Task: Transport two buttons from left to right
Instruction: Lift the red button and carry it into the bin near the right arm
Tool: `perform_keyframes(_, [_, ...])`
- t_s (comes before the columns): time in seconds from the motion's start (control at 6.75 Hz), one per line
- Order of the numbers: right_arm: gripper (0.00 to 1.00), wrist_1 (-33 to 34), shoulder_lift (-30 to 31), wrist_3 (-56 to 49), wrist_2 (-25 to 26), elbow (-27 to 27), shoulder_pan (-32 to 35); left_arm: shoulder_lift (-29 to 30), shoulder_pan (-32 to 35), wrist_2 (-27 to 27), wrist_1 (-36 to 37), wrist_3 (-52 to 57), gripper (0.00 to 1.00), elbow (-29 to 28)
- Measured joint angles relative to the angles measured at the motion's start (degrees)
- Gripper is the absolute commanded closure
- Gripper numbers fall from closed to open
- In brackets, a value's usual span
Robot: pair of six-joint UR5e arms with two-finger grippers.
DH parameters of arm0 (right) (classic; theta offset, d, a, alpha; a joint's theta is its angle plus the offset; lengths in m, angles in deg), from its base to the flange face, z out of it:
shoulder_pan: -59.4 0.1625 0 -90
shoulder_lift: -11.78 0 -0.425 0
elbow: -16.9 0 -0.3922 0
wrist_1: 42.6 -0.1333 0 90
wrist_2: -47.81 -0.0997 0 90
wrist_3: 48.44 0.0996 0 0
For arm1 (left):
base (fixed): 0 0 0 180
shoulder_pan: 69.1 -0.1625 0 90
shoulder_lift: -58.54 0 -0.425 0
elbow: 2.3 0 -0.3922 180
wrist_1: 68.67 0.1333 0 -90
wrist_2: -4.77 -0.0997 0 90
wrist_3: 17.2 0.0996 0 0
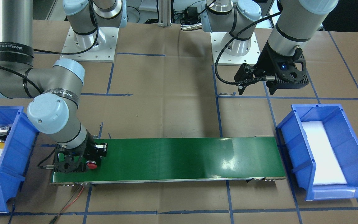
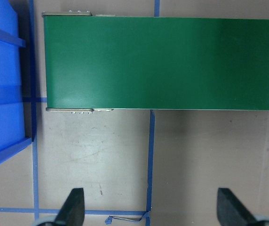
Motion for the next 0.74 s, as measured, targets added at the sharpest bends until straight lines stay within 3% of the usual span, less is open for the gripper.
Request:
perform_keyframes(0.3, [0.93, -5.4, 4.3, -2.8, 1.8, 2.1, -3.8, 0.0, 0.0, 0.0, 0.0, 0.0, 0.00, 0.0])
perform_keyframes(0.74, [0.93, -13.5, 6.0, -17.7, 1.7, 12.6, -16.8, 0.0, 0.0, 0.0, 0.0, 0.0, 0.00, 0.2])
